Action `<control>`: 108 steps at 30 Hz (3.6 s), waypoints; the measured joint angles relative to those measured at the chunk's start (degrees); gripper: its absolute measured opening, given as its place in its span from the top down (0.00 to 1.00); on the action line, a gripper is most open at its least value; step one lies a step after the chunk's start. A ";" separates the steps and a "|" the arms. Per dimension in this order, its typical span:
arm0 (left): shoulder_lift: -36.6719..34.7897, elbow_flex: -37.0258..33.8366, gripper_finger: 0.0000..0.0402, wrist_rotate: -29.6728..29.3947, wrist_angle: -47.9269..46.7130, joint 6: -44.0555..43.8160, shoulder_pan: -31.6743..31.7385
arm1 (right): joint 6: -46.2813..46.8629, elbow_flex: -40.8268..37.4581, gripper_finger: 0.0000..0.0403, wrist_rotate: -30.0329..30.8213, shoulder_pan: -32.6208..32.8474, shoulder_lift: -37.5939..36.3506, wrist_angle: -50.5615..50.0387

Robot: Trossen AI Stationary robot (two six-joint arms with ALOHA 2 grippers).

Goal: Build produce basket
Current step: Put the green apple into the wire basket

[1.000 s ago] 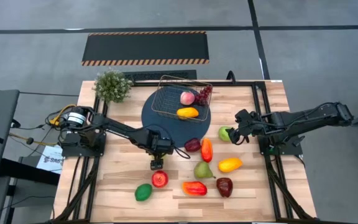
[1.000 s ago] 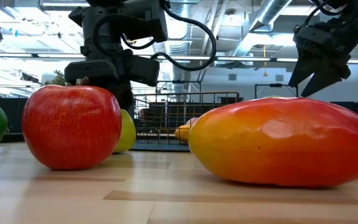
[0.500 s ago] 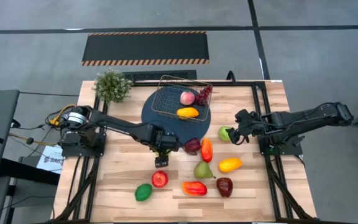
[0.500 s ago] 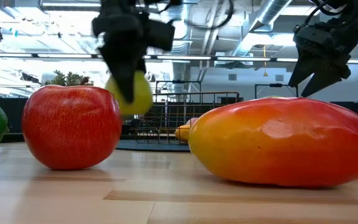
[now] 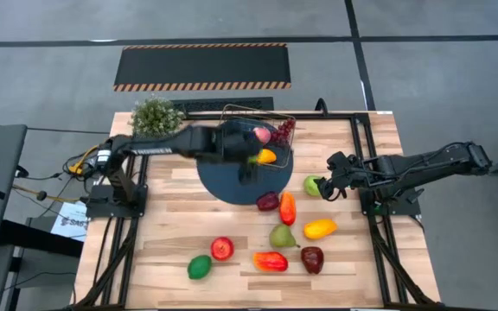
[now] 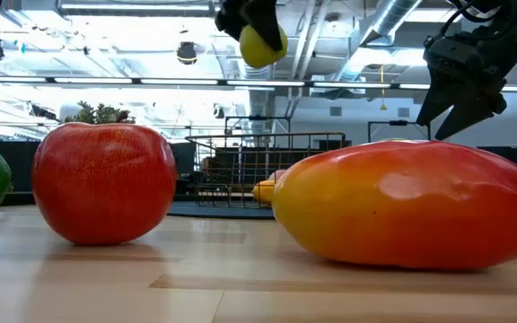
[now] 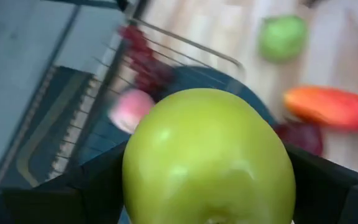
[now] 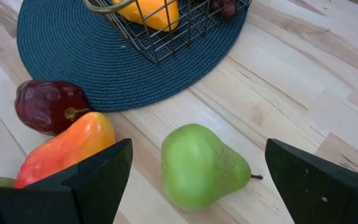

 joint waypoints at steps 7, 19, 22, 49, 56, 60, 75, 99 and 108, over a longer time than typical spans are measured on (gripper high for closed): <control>0.34 1.22 0.18 2.55 3.56 3.59 11.18 | 0.02 0.00 0.04 0.01 0.00 -0.01 0.02; 11.67 0.40 0.18 5.29 8.42 -1.31 22.38 | 0.07 0.00 0.04 0.35 -0.01 -0.01 0.11; 14.97 0.39 0.18 4.81 9.76 -2.91 24.05 | 0.07 0.00 0.04 0.35 0.00 -0.01 0.04; 24.31 1.28 0.18 11.45 1.83 -20.89 26.72 | -0.13 0.00 0.04 0.61 0.00 -0.01 -0.07; 24.49 2.56 0.18 10.19 2.44 -11.43 25.63 | -0.39 0.00 0.04 1.75 0.00 -0.01 -0.05; 24.49 2.54 0.18 10.04 1.36 -1.57 25.17 | -0.50 0.00 0.04 1.49 0.00 0.00 -0.05; 24.49 2.54 0.18 14.95 -1.70 19.00 24.54 | -0.48 0.02 0.04 1.31 0.00 -0.01 -0.05; 24.51 -0.94 0.18 14.89 1.08 20.37 24.58 | -0.44 0.00 0.04 1.27 0.00 0.00 -0.05; 24.51 -0.94 0.12 14.46 1.84 21.36 24.58 | -0.44 0.02 0.04 1.27 0.00 0.01 -0.07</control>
